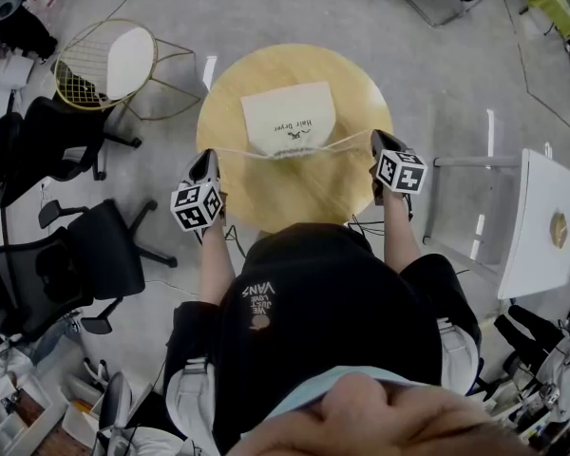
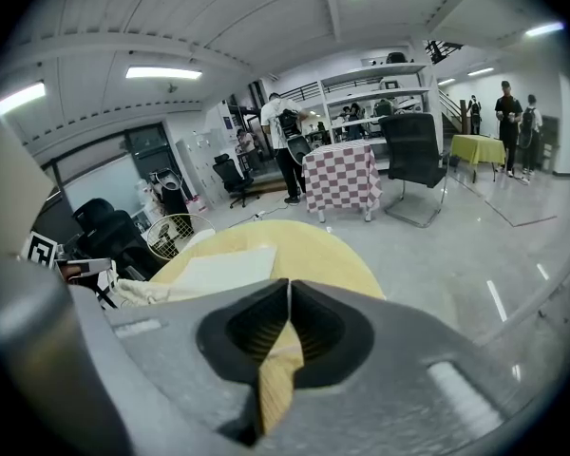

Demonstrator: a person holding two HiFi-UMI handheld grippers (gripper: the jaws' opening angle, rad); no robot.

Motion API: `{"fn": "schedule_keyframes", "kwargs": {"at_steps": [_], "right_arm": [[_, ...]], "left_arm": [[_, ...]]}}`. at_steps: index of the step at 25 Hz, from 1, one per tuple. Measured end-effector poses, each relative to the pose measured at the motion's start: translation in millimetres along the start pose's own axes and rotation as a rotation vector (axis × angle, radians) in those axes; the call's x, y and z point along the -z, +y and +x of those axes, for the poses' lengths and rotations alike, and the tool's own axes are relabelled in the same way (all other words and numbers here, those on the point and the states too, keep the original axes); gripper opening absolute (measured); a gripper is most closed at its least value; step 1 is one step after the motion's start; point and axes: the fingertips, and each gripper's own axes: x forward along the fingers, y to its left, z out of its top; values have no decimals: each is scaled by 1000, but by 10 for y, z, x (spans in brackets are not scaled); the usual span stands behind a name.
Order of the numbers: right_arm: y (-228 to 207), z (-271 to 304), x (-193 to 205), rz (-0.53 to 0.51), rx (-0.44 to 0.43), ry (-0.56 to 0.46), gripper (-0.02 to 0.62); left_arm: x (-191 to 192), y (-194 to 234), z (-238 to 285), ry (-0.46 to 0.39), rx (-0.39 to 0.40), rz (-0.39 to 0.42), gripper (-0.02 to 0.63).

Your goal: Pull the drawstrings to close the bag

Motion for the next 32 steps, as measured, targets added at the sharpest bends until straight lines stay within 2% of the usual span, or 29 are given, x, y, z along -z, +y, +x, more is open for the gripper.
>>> {"fn": "schedule_keyframes", "kwargs": {"at_steps": [3, 5, 8, 17, 22, 32], "right_arm": [[8, 11, -9, 0, 0, -6, 16], [22, 19, -24, 1, -4, -9, 54], [26, 15, -52, -4, -2, -7, 77], [140, 59, -104, -22, -26, -9, 77], [227, 62, -114, -33, -44, -16, 77], [359, 24, -152, -47, -73, -31, 77]], "left_arm": [[12, 11, 3, 4, -9, -8, 17], [20, 23, 1, 8, -13, -14, 17], [26, 36, -8, 15, -22, -17, 17], [85, 109, -36, 25, -42, -30, 22], [150, 121, -73, 32, -47, -41, 89], [116, 2, -107, 13, -22, -37, 89]]}}
